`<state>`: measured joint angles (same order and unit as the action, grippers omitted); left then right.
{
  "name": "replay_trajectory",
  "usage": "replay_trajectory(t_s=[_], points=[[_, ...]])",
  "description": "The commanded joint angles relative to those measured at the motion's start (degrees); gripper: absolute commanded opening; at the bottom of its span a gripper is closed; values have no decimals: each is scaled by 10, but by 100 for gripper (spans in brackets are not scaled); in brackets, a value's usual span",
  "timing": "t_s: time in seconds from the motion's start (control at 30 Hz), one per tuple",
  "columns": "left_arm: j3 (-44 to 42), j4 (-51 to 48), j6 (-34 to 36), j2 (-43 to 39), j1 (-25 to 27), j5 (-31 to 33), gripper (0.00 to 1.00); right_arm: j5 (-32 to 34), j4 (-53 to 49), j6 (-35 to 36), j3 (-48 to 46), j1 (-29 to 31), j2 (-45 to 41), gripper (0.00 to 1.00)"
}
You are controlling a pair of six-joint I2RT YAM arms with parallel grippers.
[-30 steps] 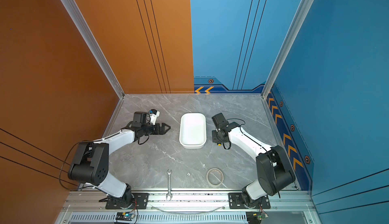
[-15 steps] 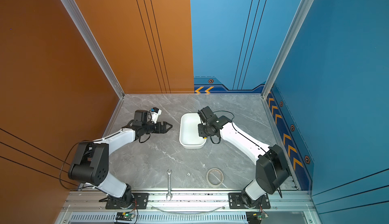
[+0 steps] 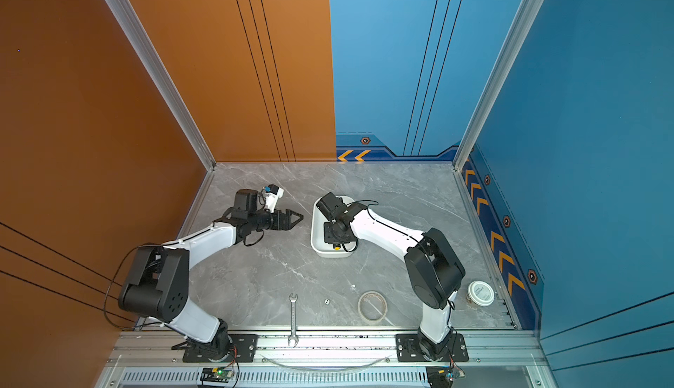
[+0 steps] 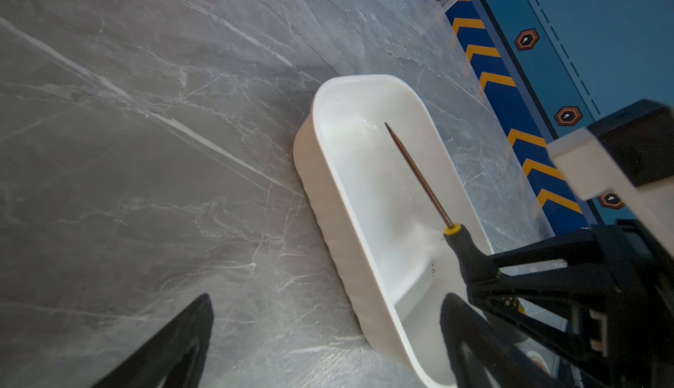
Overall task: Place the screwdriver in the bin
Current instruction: 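Lift the screwdriver with the right gripper and carry it over the white bin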
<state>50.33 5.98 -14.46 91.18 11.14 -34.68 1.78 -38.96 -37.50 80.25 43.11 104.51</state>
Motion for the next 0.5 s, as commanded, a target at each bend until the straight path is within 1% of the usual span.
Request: replay_trajectory(t_s=[0.0,0.47], points=[[-12,32,-17,-10,3,-24,98,27,-13,-39,19,-1,10,5],[-14,32,-14,-8,3,-29,98,41,-13,-56,42,-10,63,5]])
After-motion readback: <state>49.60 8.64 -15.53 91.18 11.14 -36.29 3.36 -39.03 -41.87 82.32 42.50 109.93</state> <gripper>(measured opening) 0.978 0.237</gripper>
